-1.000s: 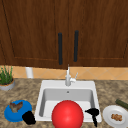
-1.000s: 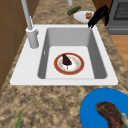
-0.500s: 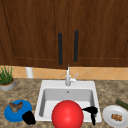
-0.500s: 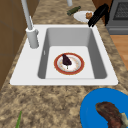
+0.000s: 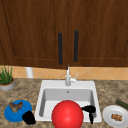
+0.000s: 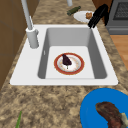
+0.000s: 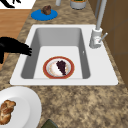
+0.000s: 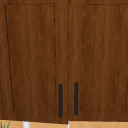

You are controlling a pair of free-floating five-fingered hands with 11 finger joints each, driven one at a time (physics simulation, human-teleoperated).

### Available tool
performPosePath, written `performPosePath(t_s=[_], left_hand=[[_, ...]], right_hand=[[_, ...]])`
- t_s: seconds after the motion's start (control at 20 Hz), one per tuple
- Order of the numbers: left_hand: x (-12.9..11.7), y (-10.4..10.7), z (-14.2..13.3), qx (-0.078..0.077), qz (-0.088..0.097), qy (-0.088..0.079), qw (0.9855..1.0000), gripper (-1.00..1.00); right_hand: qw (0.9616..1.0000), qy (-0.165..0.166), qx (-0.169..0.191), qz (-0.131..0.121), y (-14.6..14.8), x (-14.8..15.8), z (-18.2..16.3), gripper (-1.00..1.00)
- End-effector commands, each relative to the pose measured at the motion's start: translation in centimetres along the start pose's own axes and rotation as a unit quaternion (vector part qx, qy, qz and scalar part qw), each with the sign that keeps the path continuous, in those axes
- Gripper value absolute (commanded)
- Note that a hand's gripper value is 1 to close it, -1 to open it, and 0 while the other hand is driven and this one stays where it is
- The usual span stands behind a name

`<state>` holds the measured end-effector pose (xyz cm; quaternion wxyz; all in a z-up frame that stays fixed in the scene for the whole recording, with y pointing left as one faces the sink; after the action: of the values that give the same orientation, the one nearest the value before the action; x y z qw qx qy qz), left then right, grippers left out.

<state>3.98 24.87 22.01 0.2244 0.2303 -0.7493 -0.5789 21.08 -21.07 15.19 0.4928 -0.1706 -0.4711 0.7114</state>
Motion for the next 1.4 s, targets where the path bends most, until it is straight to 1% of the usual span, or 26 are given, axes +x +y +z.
performPosePath(t_s=[0.0, 0.15, 0.25, 0.4, 0.5, 0.6, 0.65, 0.7, 0.75, 0.85, 1.1, 1.15, 1.2, 1.35], left_hand=[[0.0, 0.0, 0.0, 0.000, 0.000, 0.000, 1.0000, 0.00], [0.0, 0.0, 0.0, 0.000, 0.000, 0.000, 1.0000, 0.00], [0.0, 0.0, 0.0, 0.000, 0.000, 0.000, 1.0000, 0.00], [0.0, 0.0, 0.0, 0.000, 0.000, 0.000, 1.0000, 0.00], [0.0, 0.0, 0.0, 0.000, 0.000, 0.000, 1.0000, 0.00], [0.0, 0.0, 0.0, 0.000, 0.000, 0.000, 1.0000, 0.00], [0.0, 0.0, 0.0, 0.000, 0.000, 0.000, 1.0000, 0.00], [0.0, 0.0, 0.0, 0.000, 0.000, 0.000, 1.0000, 0.00], [0.0, 0.0, 0.0, 0.000, 0.000, 0.000, 1.0000, 0.00], [0.0, 0.0, 0.0, 0.000, 0.000, 0.000, 1.0000, 0.00], [0.0, 0.0, 0.0, 0.000, 0.000, 0.000, 1.0000, 0.00], [0.0, 0.0, 0.0, 0.000, 0.000, 0.000, 1.0000, 0.00], [0.0, 0.0, 0.0, 0.000, 0.000, 0.000, 1.0000, 0.00], [0.0, 0.0, 0.0, 0.000, 0.000, 0.000, 1.0000, 0.00]], right_hand=[[0.9998, -0.016, -0.006, 0.004, -1.7, 0.7, -1.8, -1.00], [0.9999, -0.003, -0.009, 0.009, -3.5, 1.6, -3.2, -1.00], [0.9999, 0.005, -0.003, 0.014, -4.5, 1.9, -4.4, -1.00], [0.9998, 0.009, -0.005, 0.018, -6.5, 2.2, -6.1, -1.00], [0.9998, 0.009, 0.001, 0.017, -7.6, 2.6, -7.5, -1.00], [0.9997, 0.011, 0.018, 0.014, -7.2, 2.7, -9.8, -1.00], [0.9994, 0.016, 0.020, 0.022, -6.8, 2.7, -11.0, -1.00], [0.9993, 0.019, 0.016, 0.029, -6.5, 3.0, -12.2, -1.00], [0.9993, 0.020, 0.014, 0.030, -6.6, 3.1, -13.3, -1.00], [0.9986, 0.033, 0.001, 0.041, -6.7, 3.3, -14.7, -1.00], [0.9961, 0.069, -0.001, 0.055, -6.5, 4.0, -17.6, -1.00], [0.9944, 0.084, -0.007, 0.065, -6.7, 3.9, -17.8, -1.00], [0.9931, 0.092, -0.016, 0.071, -6.8, 4.0, -17.8, -1.00], [0.9895, 0.115, -0.029, 0.082, -7.0, 4.3, -18.3, -1.00]])
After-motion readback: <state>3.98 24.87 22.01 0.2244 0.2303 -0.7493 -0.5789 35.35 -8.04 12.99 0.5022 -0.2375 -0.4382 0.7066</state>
